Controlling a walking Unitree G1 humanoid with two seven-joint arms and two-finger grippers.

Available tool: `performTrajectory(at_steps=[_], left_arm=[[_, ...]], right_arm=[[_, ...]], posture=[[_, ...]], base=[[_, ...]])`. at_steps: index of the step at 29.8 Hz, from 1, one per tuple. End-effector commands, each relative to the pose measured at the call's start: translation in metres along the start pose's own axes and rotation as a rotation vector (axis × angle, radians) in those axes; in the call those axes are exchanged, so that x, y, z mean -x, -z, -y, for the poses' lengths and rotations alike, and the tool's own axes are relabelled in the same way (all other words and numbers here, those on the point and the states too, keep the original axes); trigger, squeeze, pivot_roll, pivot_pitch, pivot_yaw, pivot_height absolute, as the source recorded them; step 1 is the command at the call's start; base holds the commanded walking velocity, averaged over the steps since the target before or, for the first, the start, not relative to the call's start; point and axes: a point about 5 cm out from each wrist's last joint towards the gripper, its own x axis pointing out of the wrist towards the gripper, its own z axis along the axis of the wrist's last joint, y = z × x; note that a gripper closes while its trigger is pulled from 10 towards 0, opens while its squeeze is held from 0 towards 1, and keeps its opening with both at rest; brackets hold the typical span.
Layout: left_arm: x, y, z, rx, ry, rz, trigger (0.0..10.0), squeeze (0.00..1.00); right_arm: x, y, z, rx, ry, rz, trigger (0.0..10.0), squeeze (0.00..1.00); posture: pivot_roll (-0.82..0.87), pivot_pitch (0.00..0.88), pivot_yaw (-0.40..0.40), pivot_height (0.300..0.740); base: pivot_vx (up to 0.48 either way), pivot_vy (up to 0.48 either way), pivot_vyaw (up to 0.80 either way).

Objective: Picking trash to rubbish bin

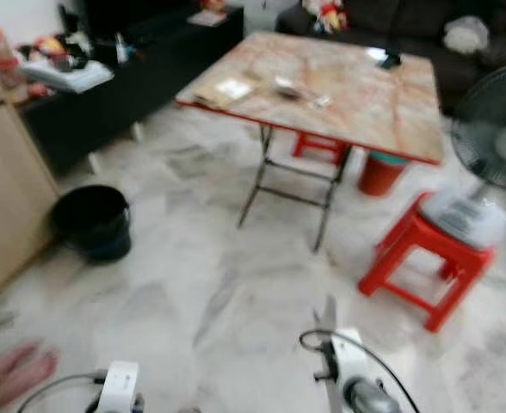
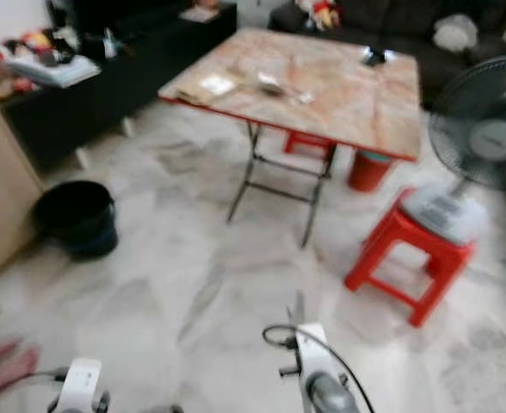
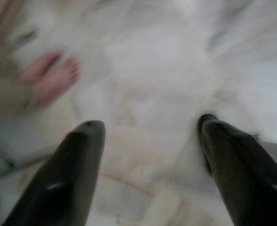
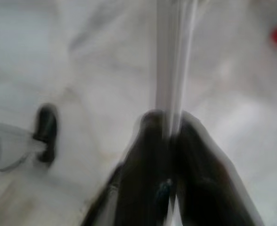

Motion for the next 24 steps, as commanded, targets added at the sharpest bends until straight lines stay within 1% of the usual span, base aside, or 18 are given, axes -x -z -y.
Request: performTrajectory(at_steps=[1,3,4,6,11,16,18,19,21,24], left_arm=[[0.0039,0.016,0.0015,0.014,0.002,-0.077,10.0,0.0],[0.0038,0.0161,0.0018,0.036,0.004,-0.08,10.0,0.0],[0.0034,0.0149,0.0018,0.016,0.009,-0.076,10.0,0.0],[0.0032,0.0143,0.0017,0.01,0.007,-0.075,10.0,0.0],[0.0031,0.0149,0.0008,0.008,-0.008,-0.083,10.0,0.0],[0.003,0.0156,0.0,0.003,-0.016,-0.093,10.0,0.0],[0.0031,0.0158,-0.0001,0.003,-0.016,-0.095,10.0,0.0],[0.0031,0.0159,0.0,0.002,-0.017,-0.095,10.0,0.0],[0.0032,0.0162,0.0,0.003,-0.018,-0.097,10.0,0.0],[0.0033,0.0164,0.0002,0.004,-0.018,-0.099,10.0,0.0]], right_arm=[[0.0012,0.0058,0.001,0.001,0.002,-0.016,10.0,0.0],[0.0014,0.0067,0.0011,0.007,0.002,-0.02,10.0,0.0],[0.0015,0.0075,0.0005,0.004,-0.002,-0.022,10.0,0.0],[0.0017,0.0083,0.0005,0.003,-0.002,-0.024,10.0,0.0],[0.0019,0.0094,0.0006,0.0,0.002,-0.029,10.0,0.0],[0.0022,0.0112,0.0002,0.02,-0.003,-0.036,10.0,0.0],[0.0023,0.0112,0.0,0.042,-0.005,-0.035,10.0,0.0],[0.0023,0.0112,0.0001,0.046,-0.004,-0.035,10.0,0.0],[0.0024,0.0115,-0.0004,0.04,-0.005,-0.032,10.0,0.0],[0.0024,0.0118,-0.0007,0.031,-0.008,-0.033,10.0,0.0]], posture=[[0.12,0.141,-0.055,0.74],[0.13,0.14,-0.055,0.74],[0.12,0.14,-0.054,0.74],[0.12,0.14,-0.054,0.74],[0.12,0.139,-0.052,0.74],[0.12,0.14,-0.051,0.74],[0.12,0.141,-0.05,0.74],[0.12,0.141,-0.05,0.74],[0.12,0.139,-0.051,0.74],[0.12,0.14,-0.051,0.74]], base=[[0.0,0.0,0.0],[0.0,0.0,0.0],[0.0,0.0,0.0],[0.0,0.0,0.0],[0.277,0.0,0.0],[0.394,0.0,0.0],[0.398,0.0,0.0],[0.405,0.0,0.6],[0.403,0.0,0.61],[0.405,0.0,0.0]])
